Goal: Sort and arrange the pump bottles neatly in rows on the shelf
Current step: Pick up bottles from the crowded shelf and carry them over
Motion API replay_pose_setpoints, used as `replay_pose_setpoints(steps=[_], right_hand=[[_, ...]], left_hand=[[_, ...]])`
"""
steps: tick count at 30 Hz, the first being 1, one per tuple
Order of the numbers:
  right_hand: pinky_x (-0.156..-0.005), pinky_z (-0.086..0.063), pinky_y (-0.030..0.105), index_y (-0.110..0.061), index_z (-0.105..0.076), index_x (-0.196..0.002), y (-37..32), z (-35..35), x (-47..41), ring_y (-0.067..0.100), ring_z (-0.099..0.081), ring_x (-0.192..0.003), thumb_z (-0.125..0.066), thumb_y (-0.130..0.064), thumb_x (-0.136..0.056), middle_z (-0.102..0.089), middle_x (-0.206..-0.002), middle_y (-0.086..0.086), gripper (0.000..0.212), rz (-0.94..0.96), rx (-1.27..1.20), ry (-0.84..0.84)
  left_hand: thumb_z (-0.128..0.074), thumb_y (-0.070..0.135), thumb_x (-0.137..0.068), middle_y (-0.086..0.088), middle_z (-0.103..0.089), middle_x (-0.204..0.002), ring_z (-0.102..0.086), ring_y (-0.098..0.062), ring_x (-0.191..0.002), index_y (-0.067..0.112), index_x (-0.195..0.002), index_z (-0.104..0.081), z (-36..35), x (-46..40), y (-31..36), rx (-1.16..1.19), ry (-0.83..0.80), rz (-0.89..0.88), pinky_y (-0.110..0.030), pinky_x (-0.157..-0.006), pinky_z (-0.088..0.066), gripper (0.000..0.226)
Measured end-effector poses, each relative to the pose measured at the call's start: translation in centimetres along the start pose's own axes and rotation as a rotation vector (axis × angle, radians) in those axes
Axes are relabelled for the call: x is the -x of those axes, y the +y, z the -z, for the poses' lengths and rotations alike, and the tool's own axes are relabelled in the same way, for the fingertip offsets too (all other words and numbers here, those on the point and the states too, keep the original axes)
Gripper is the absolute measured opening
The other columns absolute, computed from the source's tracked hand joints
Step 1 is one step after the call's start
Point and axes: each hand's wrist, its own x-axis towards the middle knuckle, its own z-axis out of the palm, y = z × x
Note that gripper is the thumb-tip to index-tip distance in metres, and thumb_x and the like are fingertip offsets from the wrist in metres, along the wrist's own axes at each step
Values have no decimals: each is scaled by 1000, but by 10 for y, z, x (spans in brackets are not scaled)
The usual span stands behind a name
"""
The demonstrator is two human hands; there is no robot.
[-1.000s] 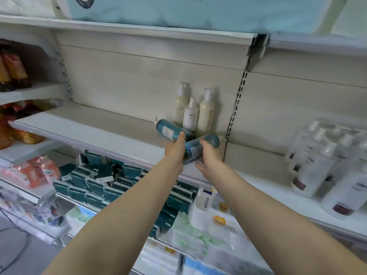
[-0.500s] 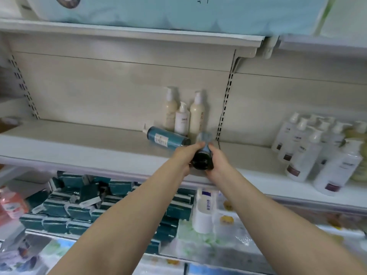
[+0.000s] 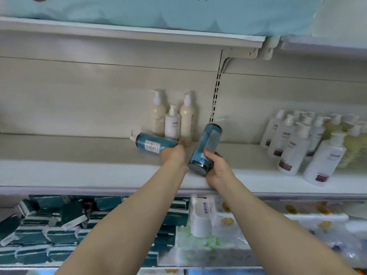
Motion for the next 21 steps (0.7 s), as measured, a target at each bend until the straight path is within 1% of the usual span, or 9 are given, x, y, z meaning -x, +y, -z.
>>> replay_pose_setpoints(steps=[1,3,5,7,9,11,14,17,21], right_hand=[[-84,-59,50,-8,-57,-134,1,0,-1,38,-70,-105,-74,-6,-79,-70,-122,20,58,9,7,-5],[-94,-55,57,-10,-58,-133,5,4,-4,40,-68,-110,-75,-7,-77,-70,-123,20,60,34,26,-34],[-99,-51,61,-11,-57,-134,7,7,-6,42,-66,-114,-76,-9,-72,-69,-125,20,65,54,36,-68],[-99,-51,60,-11,-57,-135,7,7,-7,42,-65,-115,-77,-9,-72,-69,-124,19,66,59,32,-80],[-99,-51,60,-11,-57,-135,6,7,-7,41,-66,-114,-76,-9,-72,-70,-123,18,66,58,30,-81],[-95,-54,57,-11,-58,-134,5,7,-7,40,-67,-111,-75,-6,-77,-71,-121,18,60,58,27,-86],[-92,-56,54,-12,-58,-133,4,8,-6,39,-69,-109,-73,-3,-80,-72,-120,17,55,54,1,-87],[-92,-56,54,-11,-56,-136,5,8,-7,39,-68,-111,-73,-4,-79,-71,-122,17,60,54,2,-91],[-93,-56,53,-10,-56,-137,6,10,-8,38,-67,-113,-72,-3,-83,-70,-123,17,57,51,-3,-86]], left_hand=[[-85,36,-73,-9,-64,-117,-64,-29,-94,8,-132,-46,-1,-5,1,-26,67,8,-37,-84,-58,76],[-89,52,-58,-13,-62,-123,-64,-33,-100,8,-133,-43,-2,-12,3,-113,178,46,-43,-89,-57,99],[-87,59,-58,-15,-57,-127,-60,-35,-108,7,-134,-39,-3,-20,3,-221,255,43,-44,-93,-54,104],[-85,64,-57,-16,-54,-130,-57,-35,-113,5,-134,-38,-3,-25,5,-300,307,48,-44,-96,-51,107],[-82,68,-57,-16,-53,-131,-56,-34,-116,3,-133,-38,-4,-29,5,-345,344,48,-42,-98,-50,109],[-80,67,-63,-16,-49,-134,-52,-33,-120,1,-135,-37,-8,-28,4,-415,382,9,-40,-101,-45,106],[-78,57,-73,-17,-39,-140,-42,-34,-127,3,-142,-31,-13,-26,3,-445,423,-156,-42,-104,-37,99],[-77,56,-76,-16,-39,-144,-40,-33,-130,7,-144,-34,-11,-33,5,-500,443,-238,-43,-107,-35,95],[-76,51,-79,-11,-32,-155,-27,-32,-143,12,-149,-34,-8,-49,7,-578,415,-418,-43,-118,-23,90]])
